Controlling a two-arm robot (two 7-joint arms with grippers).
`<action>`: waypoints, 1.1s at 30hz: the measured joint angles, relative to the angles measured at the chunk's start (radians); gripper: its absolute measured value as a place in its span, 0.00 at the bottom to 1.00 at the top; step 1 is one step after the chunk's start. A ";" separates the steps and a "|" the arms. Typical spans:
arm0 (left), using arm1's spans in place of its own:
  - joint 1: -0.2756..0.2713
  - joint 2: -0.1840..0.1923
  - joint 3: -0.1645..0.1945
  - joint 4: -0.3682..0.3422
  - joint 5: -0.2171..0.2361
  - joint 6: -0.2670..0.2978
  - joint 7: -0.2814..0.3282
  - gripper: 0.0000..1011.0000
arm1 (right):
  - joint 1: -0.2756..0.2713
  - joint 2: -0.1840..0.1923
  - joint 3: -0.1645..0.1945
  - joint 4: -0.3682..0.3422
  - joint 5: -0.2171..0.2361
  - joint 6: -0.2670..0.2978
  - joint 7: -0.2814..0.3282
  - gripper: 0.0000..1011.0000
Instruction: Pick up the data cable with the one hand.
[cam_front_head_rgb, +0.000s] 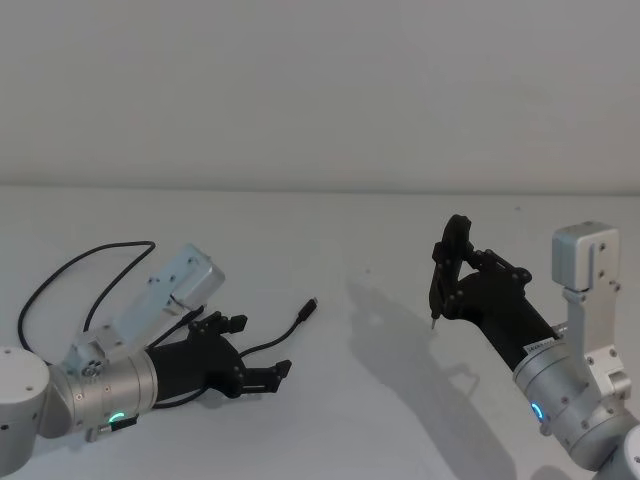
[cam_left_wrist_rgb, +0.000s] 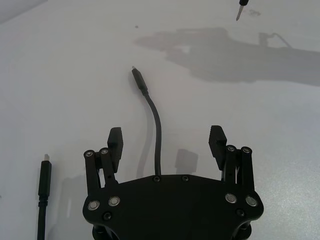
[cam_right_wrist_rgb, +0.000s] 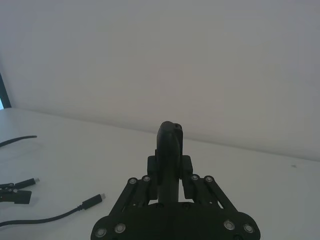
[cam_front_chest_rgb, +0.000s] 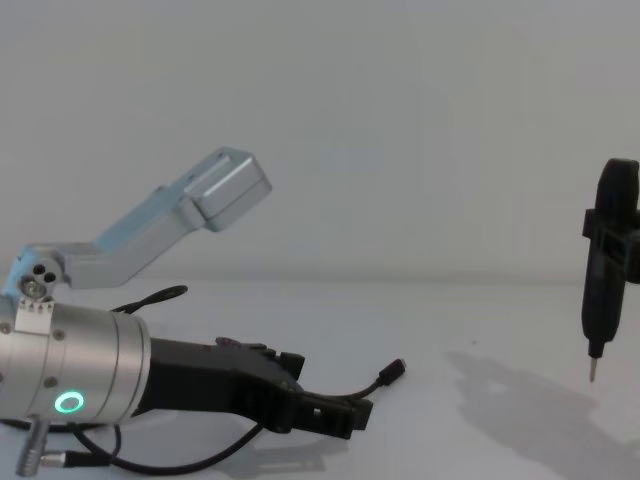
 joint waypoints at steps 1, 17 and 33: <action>0.000 0.000 0.000 0.000 0.001 0.001 0.000 0.99 | 0.000 0.000 0.000 0.000 0.000 0.000 0.000 0.27; 0.008 0.003 -0.007 0.007 0.001 0.014 -0.002 0.99 | 0.000 0.000 0.000 0.000 0.000 0.000 0.000 0.27; 0.013 0.005 -0.012 0.008 -0.003 0.015 0.000 0.71 | 0.000 0.000 0.000 0.000 0.000 0.000 0.000 0.27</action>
